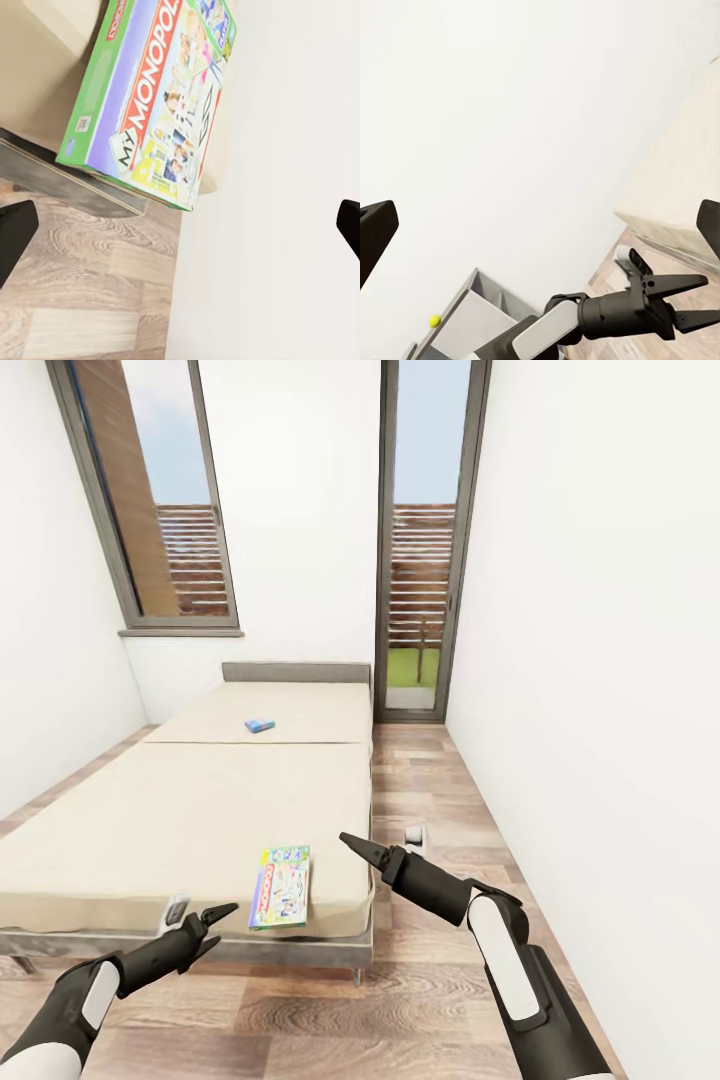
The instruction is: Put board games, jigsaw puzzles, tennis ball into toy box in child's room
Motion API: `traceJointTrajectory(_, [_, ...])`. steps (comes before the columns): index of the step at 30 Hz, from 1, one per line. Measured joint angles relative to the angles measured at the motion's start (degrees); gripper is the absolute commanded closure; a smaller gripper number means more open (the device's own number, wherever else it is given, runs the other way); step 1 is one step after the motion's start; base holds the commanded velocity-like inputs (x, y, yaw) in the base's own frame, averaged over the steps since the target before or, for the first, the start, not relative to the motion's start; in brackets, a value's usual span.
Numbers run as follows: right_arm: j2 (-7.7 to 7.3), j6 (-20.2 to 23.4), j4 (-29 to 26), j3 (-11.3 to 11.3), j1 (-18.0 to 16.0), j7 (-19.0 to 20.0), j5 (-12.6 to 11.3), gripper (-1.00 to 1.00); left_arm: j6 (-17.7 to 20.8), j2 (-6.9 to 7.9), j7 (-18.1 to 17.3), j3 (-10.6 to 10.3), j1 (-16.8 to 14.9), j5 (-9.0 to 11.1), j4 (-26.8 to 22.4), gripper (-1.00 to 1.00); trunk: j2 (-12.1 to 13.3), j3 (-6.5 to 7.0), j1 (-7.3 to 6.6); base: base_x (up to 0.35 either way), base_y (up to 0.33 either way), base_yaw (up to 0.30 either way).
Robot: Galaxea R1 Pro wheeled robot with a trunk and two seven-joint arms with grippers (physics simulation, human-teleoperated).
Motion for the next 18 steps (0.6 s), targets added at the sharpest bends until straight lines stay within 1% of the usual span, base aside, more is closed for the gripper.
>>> traceJointTrajectory(5, [-0.02,0.0,0.0,0.0,0.0,0.0,0.0,-1.00,0.1,-0.15,-0.1,0.0,0.0,0.1,0.0,-1.00,0.0,0.00,0.00,0.010,0.000,0.000])
traceJointTrajectory(14, [-0.06,-0.4,0.1,-0.1,0.0,0.2,-0.1,-1.00,0.1,-0.25,-0.1,0.1,0.0,0.1,0.0,-1.00,-3.6,-1.61,1.97,0.001,0.000,0.000])
traceJointTrajectory(18, [-0.07,-2.0,-0.1,-0.1,0.0,0.2,-0.4,-1.00,0.1,-0.22,0.0,0.1,0.0,0.1,0.0,-1.00,-5.2,-2.33,2.85,0.000,0.000,0.000])
